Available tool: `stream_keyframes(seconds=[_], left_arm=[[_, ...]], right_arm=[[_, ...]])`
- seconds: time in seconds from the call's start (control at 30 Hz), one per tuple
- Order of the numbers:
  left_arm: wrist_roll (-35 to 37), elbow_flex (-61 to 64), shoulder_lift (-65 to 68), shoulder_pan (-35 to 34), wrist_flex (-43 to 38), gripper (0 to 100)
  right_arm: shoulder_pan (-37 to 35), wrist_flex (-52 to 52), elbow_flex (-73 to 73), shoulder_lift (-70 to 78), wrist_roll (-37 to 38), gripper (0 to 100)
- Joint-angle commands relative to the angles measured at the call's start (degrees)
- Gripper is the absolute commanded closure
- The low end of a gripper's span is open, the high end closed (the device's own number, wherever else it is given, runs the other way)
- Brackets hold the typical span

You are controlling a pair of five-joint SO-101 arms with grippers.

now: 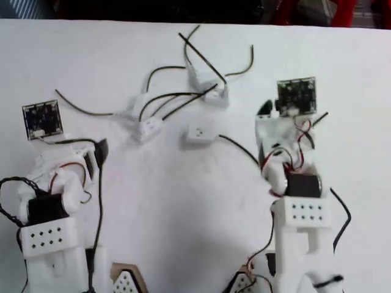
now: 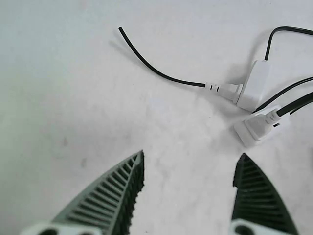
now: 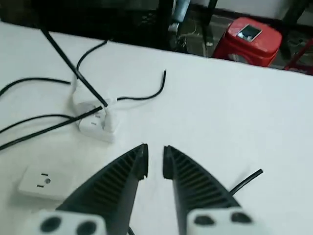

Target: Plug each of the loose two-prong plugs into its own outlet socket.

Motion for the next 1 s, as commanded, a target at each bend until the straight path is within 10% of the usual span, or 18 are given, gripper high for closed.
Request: stream_keyframes(seconds=[0.0, 0.4, 0.97], left_arm=[[-0.62, -0.09, -1.54, -0.66, -1.58, 71], [-0.62, 0.09, -1.54, -0.66, -1.58, 71], [-0.26, 4.75, -1.54, 2.33, -7.38, 71]], right_arm=[[0.13, -1.01, -5.63, 8.48, 0.62, 83.0], [8.40, 29.14, -21.89, 30.46, -19.43, 79.8], [2.68, 30.37, -21.71, 39.16, -38.33, 80.0]])
